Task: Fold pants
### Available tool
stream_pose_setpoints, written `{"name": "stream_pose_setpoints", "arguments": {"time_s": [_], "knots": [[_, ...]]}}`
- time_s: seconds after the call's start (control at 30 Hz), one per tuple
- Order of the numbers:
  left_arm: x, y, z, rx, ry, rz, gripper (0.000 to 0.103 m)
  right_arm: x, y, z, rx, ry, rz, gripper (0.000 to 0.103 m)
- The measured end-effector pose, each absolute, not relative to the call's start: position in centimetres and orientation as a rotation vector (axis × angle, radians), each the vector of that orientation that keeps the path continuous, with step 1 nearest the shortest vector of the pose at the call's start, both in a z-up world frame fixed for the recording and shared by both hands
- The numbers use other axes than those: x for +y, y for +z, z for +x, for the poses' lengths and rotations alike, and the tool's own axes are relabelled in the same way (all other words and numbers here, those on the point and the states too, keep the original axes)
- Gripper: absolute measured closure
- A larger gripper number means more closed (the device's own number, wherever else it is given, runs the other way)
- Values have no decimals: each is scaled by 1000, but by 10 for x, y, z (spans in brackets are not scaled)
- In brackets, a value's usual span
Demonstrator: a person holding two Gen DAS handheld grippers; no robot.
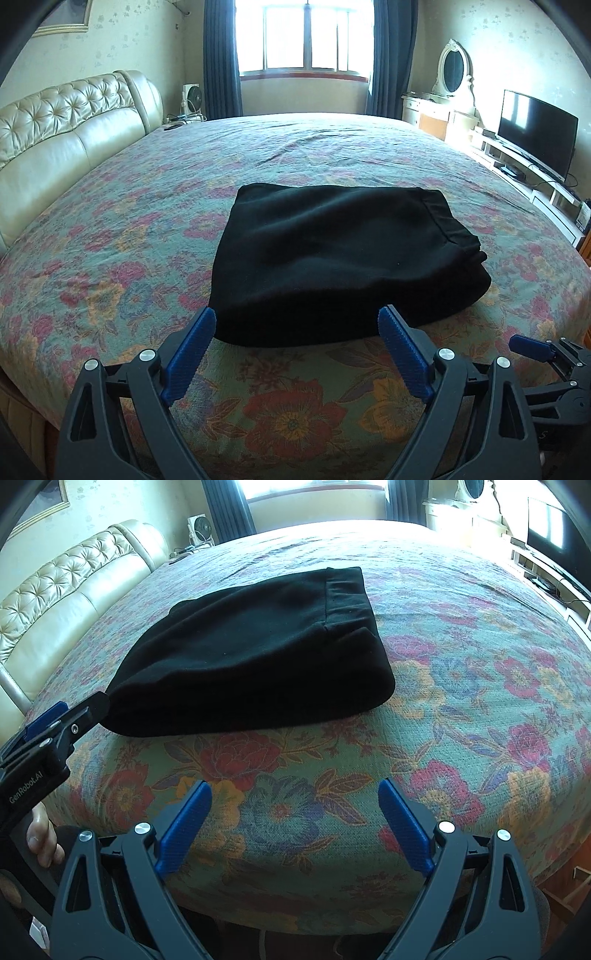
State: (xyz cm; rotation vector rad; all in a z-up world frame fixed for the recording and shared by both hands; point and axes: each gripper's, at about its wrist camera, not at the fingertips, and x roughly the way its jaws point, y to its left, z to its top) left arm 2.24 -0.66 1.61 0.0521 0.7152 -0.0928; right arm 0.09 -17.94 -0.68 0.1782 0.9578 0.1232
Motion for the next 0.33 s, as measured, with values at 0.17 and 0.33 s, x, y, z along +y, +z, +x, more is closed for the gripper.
{"name": "stream_pose_setpoints", "arguments": {"time_s": [0.17, 0.33], "knots": [[3, 18, 24, 737, -124, -60, 14, -183, -5, 1, 945, 115, 186, 11], [4, 18, 25, 736, -122, -65, 14, -188, 0, 2, 930, 108, 196, 11]]}}
